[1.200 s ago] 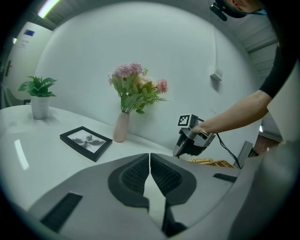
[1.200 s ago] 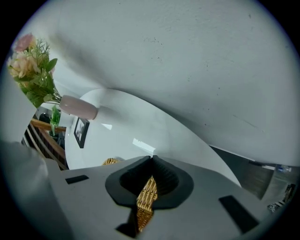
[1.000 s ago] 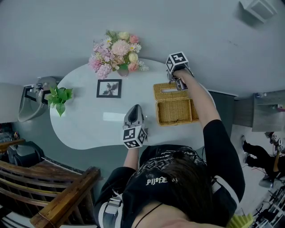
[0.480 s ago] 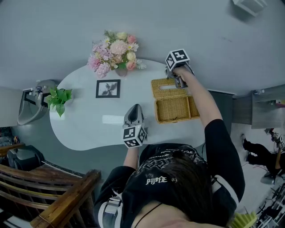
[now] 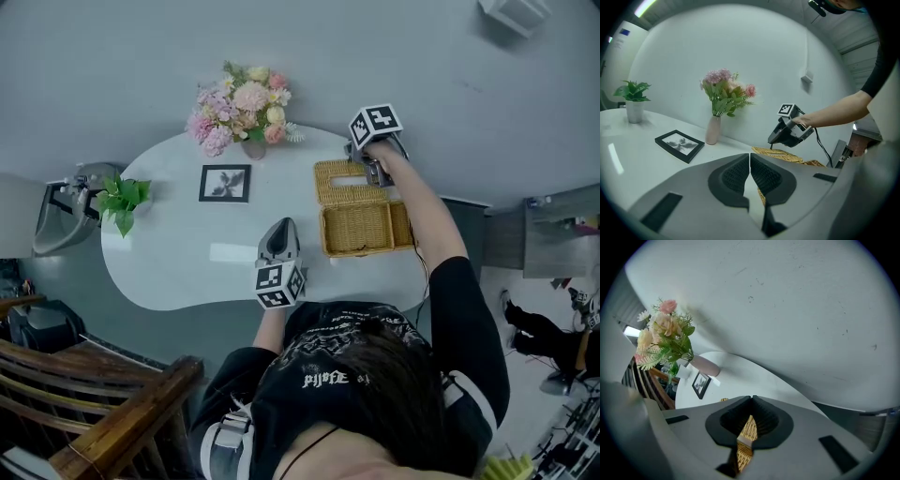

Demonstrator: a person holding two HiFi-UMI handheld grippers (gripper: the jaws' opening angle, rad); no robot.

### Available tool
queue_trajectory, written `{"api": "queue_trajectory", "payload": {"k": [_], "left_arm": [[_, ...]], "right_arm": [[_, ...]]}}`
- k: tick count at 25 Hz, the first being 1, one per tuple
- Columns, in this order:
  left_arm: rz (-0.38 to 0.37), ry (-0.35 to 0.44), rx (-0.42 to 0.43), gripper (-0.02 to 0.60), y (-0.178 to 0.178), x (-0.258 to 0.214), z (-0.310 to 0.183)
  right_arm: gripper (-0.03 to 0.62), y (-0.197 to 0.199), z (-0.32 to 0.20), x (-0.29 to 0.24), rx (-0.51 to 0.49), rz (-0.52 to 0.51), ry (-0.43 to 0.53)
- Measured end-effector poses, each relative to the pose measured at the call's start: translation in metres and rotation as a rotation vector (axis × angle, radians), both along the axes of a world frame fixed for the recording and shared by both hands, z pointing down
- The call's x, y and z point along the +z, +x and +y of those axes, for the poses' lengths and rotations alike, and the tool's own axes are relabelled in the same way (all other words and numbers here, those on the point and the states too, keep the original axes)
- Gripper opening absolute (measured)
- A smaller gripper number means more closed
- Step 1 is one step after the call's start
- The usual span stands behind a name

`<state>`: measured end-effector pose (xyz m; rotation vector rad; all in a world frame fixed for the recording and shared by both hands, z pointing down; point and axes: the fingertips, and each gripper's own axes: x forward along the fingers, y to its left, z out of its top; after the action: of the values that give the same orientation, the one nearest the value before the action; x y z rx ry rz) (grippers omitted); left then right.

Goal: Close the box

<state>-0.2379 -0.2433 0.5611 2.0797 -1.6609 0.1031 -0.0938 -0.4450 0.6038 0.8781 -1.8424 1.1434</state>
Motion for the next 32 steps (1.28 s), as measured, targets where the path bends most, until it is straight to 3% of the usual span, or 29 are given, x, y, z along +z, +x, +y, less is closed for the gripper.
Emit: {"api": "queue_trajectory", "payload": {"k": [11, 32], "left_arm": [[0.024, 0.001, -0.018, 0.026, 0.019, -0.005, 0.006], [-0.016, 0.023, -0.040, 0.026, 0.036, -0.015, 0.045]], "right_arm": [[0.037, 0.000, 0.005, -0.033, -0.025, -0.047, 0.090], [0.035, 0.006, 0.032, -0.088, -0.029, -0.170, 0.243]]}}
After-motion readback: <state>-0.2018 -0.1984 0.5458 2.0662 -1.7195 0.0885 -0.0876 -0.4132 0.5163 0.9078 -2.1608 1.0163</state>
